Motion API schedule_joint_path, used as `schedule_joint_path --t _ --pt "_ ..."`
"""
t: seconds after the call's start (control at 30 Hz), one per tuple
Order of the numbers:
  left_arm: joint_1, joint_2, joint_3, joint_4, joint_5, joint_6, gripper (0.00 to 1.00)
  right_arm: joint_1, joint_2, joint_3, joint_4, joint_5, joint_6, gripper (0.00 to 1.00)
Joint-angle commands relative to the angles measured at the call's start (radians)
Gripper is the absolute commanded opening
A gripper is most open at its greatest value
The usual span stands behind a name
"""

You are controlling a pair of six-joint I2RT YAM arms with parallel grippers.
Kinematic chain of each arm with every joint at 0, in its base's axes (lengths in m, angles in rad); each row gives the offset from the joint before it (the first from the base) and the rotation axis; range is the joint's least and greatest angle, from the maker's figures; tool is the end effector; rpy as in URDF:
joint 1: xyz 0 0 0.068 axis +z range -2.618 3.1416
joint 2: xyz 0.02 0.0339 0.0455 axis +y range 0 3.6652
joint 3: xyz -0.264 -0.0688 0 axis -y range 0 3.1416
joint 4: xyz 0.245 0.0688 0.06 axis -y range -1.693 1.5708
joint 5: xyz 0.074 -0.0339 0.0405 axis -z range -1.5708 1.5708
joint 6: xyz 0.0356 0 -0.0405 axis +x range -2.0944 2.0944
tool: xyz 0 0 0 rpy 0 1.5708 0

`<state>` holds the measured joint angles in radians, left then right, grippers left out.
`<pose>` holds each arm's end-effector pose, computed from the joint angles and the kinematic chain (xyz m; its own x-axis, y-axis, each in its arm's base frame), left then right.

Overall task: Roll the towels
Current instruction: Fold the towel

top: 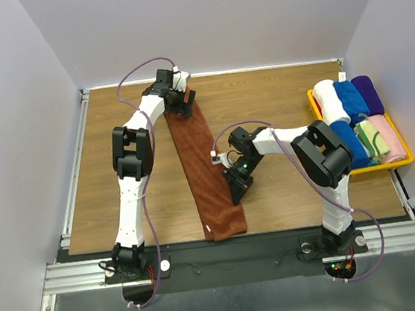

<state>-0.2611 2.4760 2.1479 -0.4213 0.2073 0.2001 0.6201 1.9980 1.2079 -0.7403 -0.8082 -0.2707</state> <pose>0.5378 -0.1513 0.1802 -0.5658 0.3525 -0.7454 0.5211 0.8535 0.0081 0.2686 0.2234 0.1234 -0.6698 -0.7053 -0.2321 -0.6272 0.3701 0.6853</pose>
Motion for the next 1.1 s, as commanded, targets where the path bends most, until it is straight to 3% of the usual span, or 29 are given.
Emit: schedule_joint_path --t 0.0,0.1,0.37,0.6,0.8,1.07 --pt "-0.015 0.101 0.116 -0.051 0.098 0.039 0.99 0.024 0.067 0.044 0.11 0.04 0.05 0.24" --pt "-0.023 0.135 0.243 -0.093 0.103 0.08 0.99 0.026 0.082 0.064 0.117 0.058 0.06 0.25" --pt "-0.026 0.041 0.208 -0.011 0.09 0.101 0.99 0.026 0.001 0.101 0.111 0.057 0.082 0.35" --pt "-0.03 -0.334 -0.131 0.115 0.086 0.084 0.99 0.024 -0.156 0.081 0.114 0.033 0.09 0.45" --pt "-0.059 -0.385 -0.236 -0.013 0.095 0.085 0.99 0.012 -0.24 0.064 0.113 0.029 0.105 0.45" --pt "-0.113 -0.374 -0.401 0.012 0.122 0.048 0.99 -0.077 -0.269 0.051 0.113 -0.011 0.136 0.44"
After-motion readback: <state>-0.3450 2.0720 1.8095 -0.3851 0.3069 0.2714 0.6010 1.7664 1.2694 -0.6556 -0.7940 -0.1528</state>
